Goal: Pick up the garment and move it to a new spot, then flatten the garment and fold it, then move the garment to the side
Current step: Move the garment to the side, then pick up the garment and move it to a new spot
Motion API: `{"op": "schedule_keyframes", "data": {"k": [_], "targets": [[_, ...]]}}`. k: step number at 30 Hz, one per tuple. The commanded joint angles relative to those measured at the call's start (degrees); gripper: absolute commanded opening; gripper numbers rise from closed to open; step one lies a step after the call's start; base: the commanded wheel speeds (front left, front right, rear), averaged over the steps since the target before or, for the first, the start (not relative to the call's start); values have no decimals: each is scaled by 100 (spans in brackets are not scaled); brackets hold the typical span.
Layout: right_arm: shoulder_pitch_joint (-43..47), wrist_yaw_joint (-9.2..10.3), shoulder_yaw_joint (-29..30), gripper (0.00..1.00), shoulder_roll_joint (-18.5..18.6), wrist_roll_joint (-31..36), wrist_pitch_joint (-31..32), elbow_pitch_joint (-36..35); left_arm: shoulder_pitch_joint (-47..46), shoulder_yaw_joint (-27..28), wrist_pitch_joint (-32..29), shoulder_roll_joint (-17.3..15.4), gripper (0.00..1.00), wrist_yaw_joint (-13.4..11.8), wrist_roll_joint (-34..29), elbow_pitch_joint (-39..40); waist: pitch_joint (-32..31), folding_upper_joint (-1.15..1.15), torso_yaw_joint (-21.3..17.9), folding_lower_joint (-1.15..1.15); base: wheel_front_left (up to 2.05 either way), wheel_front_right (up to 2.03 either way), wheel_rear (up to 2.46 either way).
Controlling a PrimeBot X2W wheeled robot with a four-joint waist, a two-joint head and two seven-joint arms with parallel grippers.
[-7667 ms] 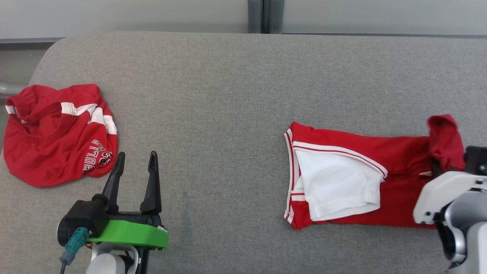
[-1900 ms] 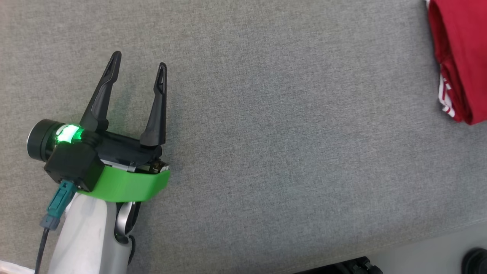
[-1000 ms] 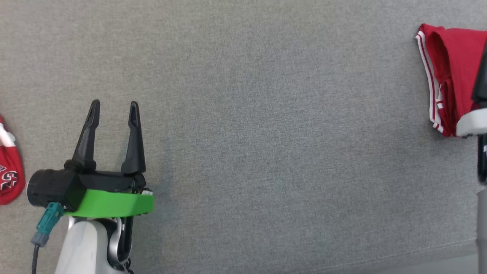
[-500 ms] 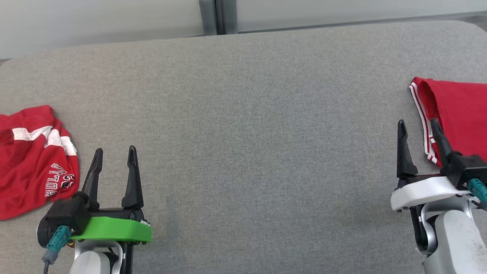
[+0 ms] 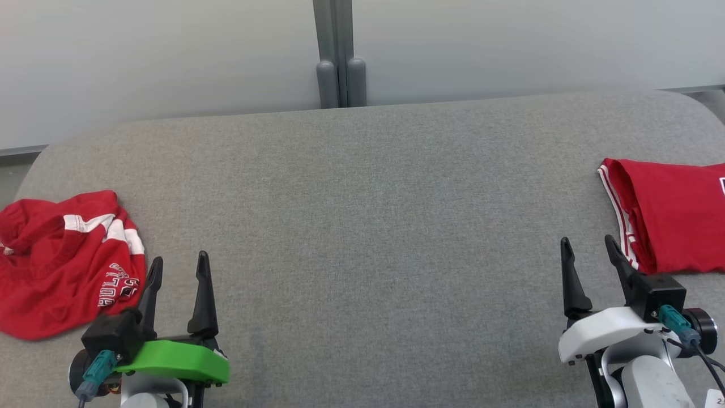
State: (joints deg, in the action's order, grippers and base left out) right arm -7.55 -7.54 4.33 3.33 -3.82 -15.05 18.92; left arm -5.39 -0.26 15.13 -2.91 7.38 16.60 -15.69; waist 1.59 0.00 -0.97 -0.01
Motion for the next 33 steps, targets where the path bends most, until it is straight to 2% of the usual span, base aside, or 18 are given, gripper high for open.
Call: {"op": "schedule_keyframes", "data": {"k": [1, 17, 25, 33], "targets": [[84, 11, -26, 100, -4, 21, -15, 13, 52, -22, -2, -2, 100, 18, 11, -23, -46, 0, -21, 1, 0, 0, 0], [152, 11, 19, 100, -35, 89, -16, -118, 17, -69, -1, -3, 100, 18, 89, -5, -105, 0, 109, 1, 0, 0, 0], [232, 11, 5, 100, -38, 151, -16, -355, 82, -92, -2, -7, 100, 18, 18, -13, -129, 0, 683, 1, 0, 0, 0], [241, 11, -4, 100, -39, 162, -16, -430, 133, -39, -1, -9, 100, 17, -57, -52, -168, 0, 1600, 1, 0, 0, 0]]}}
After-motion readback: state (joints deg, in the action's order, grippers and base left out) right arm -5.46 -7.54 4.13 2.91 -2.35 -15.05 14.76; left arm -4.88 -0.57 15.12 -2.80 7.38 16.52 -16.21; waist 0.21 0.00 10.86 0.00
